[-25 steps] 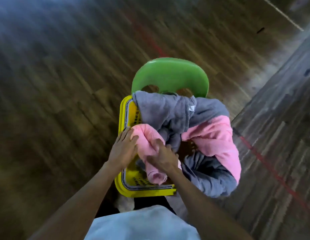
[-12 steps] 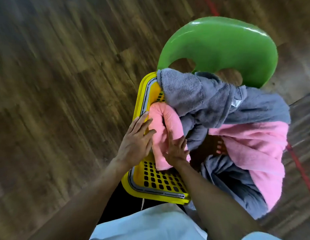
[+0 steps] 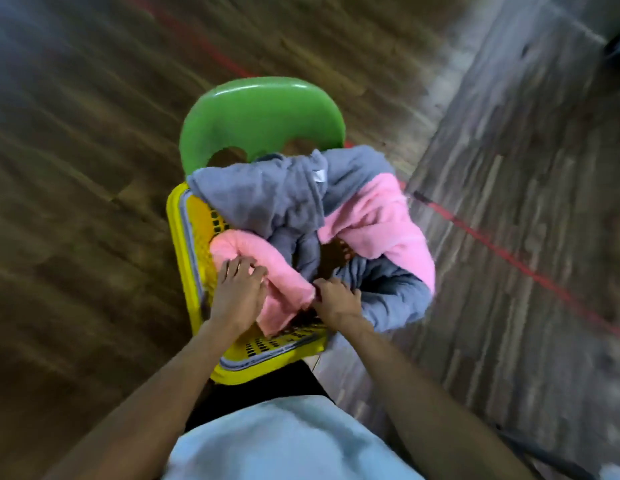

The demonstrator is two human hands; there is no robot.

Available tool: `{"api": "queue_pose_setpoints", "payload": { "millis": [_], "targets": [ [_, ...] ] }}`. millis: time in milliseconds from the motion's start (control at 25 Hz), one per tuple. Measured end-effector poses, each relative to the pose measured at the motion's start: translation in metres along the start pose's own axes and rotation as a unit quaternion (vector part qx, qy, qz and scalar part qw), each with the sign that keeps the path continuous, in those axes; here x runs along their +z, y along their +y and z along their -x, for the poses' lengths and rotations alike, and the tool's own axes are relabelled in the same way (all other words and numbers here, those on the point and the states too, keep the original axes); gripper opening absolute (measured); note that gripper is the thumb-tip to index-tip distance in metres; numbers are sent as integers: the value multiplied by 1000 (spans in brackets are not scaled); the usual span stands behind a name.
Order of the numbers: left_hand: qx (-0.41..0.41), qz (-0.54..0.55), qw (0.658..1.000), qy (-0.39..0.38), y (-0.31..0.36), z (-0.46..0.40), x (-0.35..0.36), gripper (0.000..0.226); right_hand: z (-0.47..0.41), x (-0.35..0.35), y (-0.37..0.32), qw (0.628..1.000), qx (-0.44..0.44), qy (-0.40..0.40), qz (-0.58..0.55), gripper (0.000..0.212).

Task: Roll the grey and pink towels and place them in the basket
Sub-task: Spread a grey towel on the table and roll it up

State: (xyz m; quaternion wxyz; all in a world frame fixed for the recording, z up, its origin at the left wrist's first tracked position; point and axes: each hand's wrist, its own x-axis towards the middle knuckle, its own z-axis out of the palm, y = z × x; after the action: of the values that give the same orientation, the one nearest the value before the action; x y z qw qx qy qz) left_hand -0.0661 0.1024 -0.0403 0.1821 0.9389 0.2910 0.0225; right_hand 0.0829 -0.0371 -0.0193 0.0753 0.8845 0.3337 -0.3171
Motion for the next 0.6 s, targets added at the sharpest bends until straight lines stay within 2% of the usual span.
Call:
{"api": "queue_pose_setpoints", "payload": {
  "millis": [80,200,280,440,600],
  "targets": [
    [37,34,998,-42,42,-8,4,27,22,-13,36,997,34,64,-13,36],
    [70,90,982,-147,91,-17,21,26,42,-26,86,993,50,91,-49,32],
    [97,122,970,-187,116,-23,35,29,52,-27,115,991,39,109,-73,26],
    [131,140,955,-228,144,-38,53,32,54,-20,150,988,8,118,-96,27],
    [135,164,946,-246,144,-49,55,16,40,-19,185,987,-52,128,-85,27]
  ]
}}
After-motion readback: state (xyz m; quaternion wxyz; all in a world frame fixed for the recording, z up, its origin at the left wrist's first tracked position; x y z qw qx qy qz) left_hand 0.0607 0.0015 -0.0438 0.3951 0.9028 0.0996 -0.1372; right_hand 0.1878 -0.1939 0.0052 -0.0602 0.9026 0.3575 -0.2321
